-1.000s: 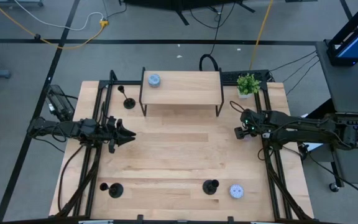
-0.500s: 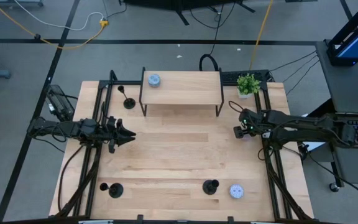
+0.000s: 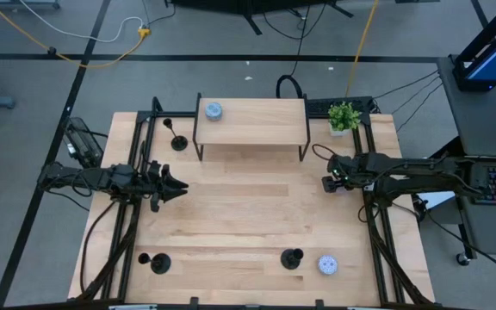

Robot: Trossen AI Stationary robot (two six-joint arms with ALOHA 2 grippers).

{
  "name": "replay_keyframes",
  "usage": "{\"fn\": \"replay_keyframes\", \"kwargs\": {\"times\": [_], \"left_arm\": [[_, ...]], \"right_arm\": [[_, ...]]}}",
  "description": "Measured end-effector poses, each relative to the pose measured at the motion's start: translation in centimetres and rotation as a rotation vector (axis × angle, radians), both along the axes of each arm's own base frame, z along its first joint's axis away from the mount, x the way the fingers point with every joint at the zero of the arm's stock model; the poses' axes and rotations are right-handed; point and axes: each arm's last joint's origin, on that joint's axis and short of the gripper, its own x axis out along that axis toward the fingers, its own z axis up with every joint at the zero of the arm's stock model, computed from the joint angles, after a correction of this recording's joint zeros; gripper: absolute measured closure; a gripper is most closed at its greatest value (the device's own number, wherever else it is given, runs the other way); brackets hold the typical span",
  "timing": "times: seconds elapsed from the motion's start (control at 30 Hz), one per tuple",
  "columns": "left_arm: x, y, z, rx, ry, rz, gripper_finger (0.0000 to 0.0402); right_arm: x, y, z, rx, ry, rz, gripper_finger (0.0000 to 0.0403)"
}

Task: Pick & Place candle stick holders
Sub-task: Put the purple patterned scented candle on the shelf

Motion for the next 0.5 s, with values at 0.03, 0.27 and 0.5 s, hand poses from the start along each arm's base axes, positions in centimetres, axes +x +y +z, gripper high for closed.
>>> {"fn": "replay_keyframes", "kwargs": {"times": [0.03,0.27,0.5], "left_arm": [[0.00,0.00,0.00,0.000,0.000,0.000,0.0270],[0.00,0.00,0.00,-0.001,0.000,0.001,0.0270],[0.00,0.00,0.00,-0.004,0.000,0.001,0.0270]], "right_arm": [[0.04,0.04,-0.03,-0.003,0.002,-0.001,0.0054],[0.43,-0.07,-0.03,-0.019,-0.034,-0.022,0.0111],[0.47,-0.09,-0.02,-0.019,-0.037,-0.048,0.0092]]}}
